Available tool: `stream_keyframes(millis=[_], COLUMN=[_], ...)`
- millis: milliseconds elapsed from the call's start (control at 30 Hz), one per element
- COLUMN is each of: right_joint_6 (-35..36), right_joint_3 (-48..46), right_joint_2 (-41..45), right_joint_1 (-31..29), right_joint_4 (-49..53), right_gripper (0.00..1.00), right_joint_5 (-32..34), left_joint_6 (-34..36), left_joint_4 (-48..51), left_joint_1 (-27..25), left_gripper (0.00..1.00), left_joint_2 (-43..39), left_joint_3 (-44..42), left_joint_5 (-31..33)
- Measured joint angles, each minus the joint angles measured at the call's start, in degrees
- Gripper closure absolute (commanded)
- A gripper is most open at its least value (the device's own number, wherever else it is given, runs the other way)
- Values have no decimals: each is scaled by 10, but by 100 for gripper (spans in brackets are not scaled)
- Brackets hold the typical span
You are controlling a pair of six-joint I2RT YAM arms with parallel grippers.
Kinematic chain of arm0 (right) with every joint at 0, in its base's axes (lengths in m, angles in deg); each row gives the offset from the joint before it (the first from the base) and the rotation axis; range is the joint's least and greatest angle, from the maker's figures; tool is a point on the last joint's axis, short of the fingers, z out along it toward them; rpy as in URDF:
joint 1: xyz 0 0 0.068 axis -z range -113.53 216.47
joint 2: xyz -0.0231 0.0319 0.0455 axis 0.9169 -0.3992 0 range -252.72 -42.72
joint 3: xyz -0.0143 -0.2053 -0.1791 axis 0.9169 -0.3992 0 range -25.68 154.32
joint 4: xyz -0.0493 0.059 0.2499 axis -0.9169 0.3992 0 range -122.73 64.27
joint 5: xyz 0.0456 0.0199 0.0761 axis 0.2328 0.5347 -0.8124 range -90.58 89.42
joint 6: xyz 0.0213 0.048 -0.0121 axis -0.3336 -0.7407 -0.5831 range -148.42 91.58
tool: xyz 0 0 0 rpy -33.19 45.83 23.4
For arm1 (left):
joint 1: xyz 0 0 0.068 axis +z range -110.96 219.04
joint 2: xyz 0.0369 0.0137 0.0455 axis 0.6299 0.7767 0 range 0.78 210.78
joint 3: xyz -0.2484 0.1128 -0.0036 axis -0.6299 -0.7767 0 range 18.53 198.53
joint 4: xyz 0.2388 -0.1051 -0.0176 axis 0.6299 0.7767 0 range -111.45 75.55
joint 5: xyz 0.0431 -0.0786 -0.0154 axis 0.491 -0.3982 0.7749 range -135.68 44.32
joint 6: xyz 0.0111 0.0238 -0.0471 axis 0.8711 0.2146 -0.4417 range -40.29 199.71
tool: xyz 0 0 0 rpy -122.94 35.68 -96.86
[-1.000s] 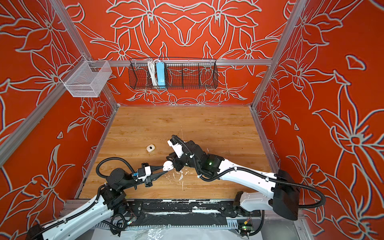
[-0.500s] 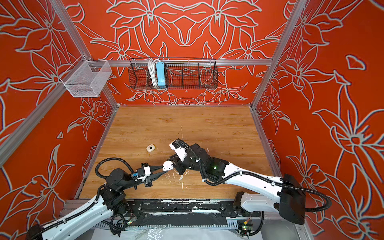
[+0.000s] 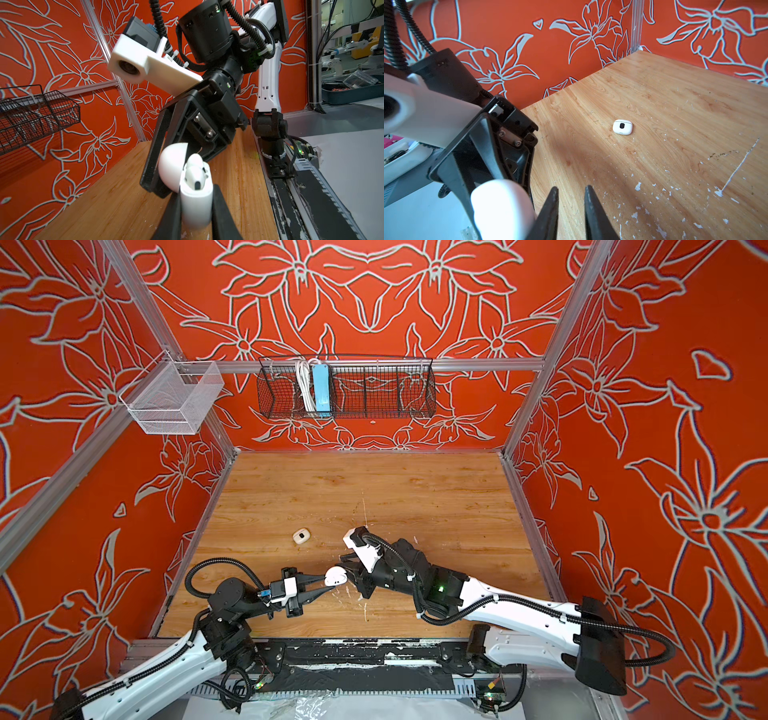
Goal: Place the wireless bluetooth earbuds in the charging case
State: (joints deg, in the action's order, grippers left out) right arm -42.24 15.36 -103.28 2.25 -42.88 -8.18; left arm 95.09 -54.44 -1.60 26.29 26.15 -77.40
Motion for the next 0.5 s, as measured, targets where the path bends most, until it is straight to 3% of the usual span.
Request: stream_keyframes(millis=[400, 500], right_joint_6=[27, 30], right_joint_3=[-34, -35], right_joint_2=[43, 62], right_joint_1=[-15, -35], right_joint_4=[-38, -72], right_gripper=[75, 75], right_joint_5=[6, -37], left_joint_6=[0, 1], left_joint_4=[-3, 14], left_joint_1=[-3, 0], left_gripper=[100, 100], left_joint_2=[3, 16], left_joint_3=[1, 2], left_joint_5=[-14, 16])
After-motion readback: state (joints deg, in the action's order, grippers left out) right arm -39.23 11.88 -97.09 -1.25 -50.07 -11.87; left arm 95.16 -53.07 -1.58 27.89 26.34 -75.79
